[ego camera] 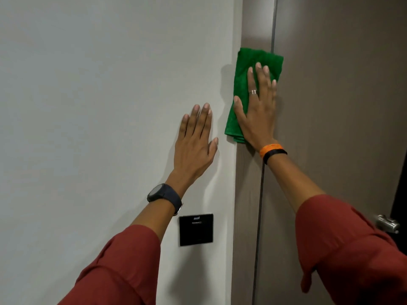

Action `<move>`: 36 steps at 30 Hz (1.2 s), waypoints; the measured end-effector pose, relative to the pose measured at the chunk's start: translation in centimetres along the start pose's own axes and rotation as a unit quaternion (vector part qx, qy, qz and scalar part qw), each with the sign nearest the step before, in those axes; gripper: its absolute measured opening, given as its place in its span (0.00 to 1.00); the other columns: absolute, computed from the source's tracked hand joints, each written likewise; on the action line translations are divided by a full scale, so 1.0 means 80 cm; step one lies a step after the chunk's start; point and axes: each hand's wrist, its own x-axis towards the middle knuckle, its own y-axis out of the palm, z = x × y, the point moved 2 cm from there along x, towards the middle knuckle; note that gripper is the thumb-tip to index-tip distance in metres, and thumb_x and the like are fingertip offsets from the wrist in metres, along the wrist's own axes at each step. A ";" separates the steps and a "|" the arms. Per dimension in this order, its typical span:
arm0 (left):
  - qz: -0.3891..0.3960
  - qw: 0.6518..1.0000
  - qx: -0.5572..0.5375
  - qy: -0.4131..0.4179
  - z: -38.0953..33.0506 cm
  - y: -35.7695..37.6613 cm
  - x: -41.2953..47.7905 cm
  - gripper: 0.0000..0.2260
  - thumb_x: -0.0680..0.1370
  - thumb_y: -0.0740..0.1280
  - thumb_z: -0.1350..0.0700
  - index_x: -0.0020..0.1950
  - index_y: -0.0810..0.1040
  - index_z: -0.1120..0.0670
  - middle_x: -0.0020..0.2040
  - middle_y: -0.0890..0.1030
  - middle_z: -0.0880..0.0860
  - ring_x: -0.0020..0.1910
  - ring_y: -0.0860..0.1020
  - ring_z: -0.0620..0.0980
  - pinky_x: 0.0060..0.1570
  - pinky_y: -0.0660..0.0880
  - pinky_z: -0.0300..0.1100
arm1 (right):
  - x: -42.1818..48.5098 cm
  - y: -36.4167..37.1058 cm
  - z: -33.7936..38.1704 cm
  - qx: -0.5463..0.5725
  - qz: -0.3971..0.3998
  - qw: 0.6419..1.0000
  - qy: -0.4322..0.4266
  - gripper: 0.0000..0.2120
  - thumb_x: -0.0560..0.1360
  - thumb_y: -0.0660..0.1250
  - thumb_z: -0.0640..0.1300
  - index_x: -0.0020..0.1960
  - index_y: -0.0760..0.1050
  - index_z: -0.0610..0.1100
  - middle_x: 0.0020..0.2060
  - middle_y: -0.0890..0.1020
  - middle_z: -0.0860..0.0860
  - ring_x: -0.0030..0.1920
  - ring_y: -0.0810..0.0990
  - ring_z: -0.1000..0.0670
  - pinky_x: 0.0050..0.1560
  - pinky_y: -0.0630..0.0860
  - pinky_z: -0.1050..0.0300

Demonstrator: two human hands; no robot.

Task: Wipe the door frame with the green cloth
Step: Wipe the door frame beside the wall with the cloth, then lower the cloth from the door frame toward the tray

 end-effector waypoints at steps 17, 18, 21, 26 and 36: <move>0.169 0.984 -0.060 -0.017 0.050 -0.026 -0.217 0.32 0.85 0.50 0.47 0.85 0.47 0.60 0.86 0.47 0.57 0.85 0.45 0.56 0.84 0.48 0.55 | -0.331 -0.030 0.040 0.027 0.083 0.980 0.180 0.19 0.75 0.69 0.23 0.64 0.81 0.32 0.55 0.82 0.34 0.57 0.76 0.35 0.55 0.82 0.39; 0.184 0.980 -0.069 -0.020 0.054 -0.027 -0.236 0.32 0.85 0.50 0.47 0.85 0.47 0.60 0.86 0.47 0.57 0.85 0.45 0.56 0.84 0.48 0.55 | -0.347 -0.034 0.049 0.031 0.100 0.975 0.195 0.18 0.75 0.70 0.24 0.63 0.81 0.33 0.55 0.82 0.35 0.58 0.76 0.36 0.55 0.81 0.39; 0.209 0.973 -0.090 -0.028 0.067 -0.032 -0.295 0.32 0.85 0.50 0.46 0.85 0.49 0.61 0.86 0.49 0.58 0.85 0.46 0.56 0.84 0.47 0.53 | -0.387 -0.037 0.090 0.060 0.123 0.959 0.249 0.17 0.76 0.70 0.26 0.64 0.81 0.35 0.57 0.80 0.36 0.59 0.71 0.49 0.61 0.77 0.46; 0.260 0.958 -0.117 -0.036 0.084 -0.038 -0.397 0.32 0.85 0.51 0.46 0.85 0.49 0.62 0.86 0.50 0.59 0.85 0.47 0.56 0.84 0.47 0.52 | -0.454 -0.026 0.181 0.061 0.141 0.955 0.255 0.19 0.77 0.69 0.28 0.66 0.81 0.39 0.58 0.81 0.39 0.60 0.71 0.58 0.62 0.64 0.72; 0.407 0.889 -0.152 -0.144 0.095 -0.032 -0.763 0.33 0.85 0.54 0.47 0.85 0.49 0.61 0.86 0.50 0.58 0.85 0.47 0.56 0.84 0.46 0.52 | -0.780 0.014 0.297 0.081 0.403 0.865 0.287 0.16 0.81 0.68 0.36 0.68 0.79 0.42 0.62 0.78 0.42 0.61 0.73 0.50 0.56 0.76 0.53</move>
